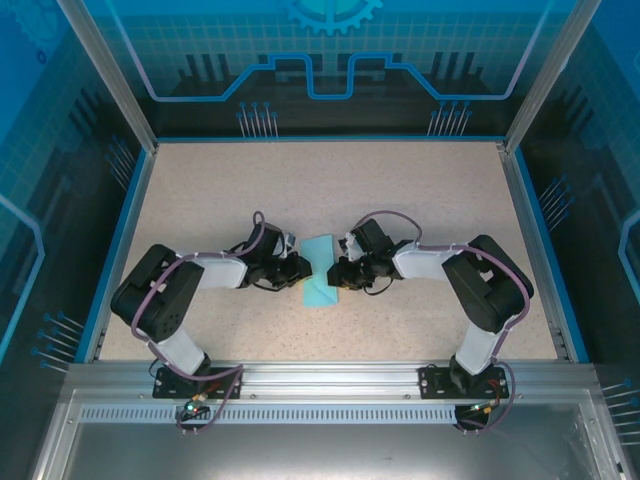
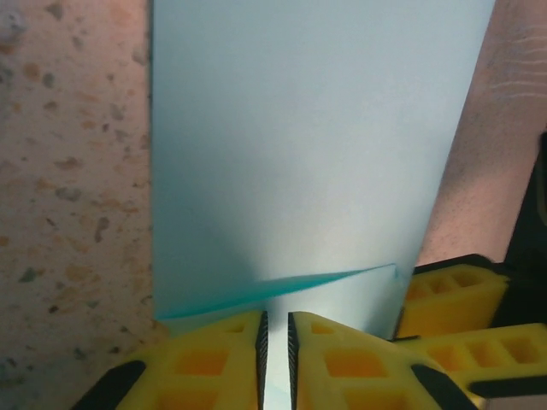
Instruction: Fold a paper plane with a square sheet of paper (pick it up from the middle)
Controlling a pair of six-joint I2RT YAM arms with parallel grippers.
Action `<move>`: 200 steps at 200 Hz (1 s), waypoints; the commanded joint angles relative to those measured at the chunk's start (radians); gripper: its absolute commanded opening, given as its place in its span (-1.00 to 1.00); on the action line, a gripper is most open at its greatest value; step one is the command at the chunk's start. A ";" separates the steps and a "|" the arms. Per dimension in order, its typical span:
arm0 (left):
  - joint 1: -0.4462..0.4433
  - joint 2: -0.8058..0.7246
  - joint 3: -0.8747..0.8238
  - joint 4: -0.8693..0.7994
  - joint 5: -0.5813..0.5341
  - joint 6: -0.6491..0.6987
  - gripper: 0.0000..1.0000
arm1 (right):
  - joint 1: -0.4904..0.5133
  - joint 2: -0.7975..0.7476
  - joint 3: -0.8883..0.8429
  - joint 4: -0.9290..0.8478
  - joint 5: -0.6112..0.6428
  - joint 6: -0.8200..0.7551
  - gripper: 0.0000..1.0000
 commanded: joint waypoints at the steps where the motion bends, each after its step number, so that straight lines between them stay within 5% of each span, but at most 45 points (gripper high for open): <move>1: -0.005 -0.082 0.020 -0.014 -0.013 -0.020 -0.60 | -0.001 -0.005 -0.011 0.020 -0.032 -0.009 -0.63; 41: -0.004 -0.264 -0.006 -0.151 -0.170 0.004 -0.47 | -0.005 -0.070 -0.002 -0.027 -0.021 -0.026 -0.79; 86: -0.002 -0.527 -0.059 -0.305 -0.385 0.020 -0.35 | -0.007 -0.222 0.077 -0.303 0.140 -0.126 -0.97; 110: 0.001 -0.641 -0.092 -0.356 -0.474 0.017 -0.29 | 0.006 -0.302 0.171 -0.558 0.347 -0.185 -0.95; 131: 0.007 -0.712 -0.116 -0.397 -0.541 0.008 -0.20 | 0.060 -0.322 0.299 -0.833 0.687 -0.197 -0.89; 164: 0.015 -0.774 -0.147 -0.427 -0.617 -0.017 -0.15 | 0.179 -0.162 0.552 -1.324 1.181 0.001 -0.89; 200: 0.018 -0.800 -0.147 -0.488 -0.683 -0.046 -0.13 | 0.287 0.084 0.683 -1.416 1.194 0.082 -0.86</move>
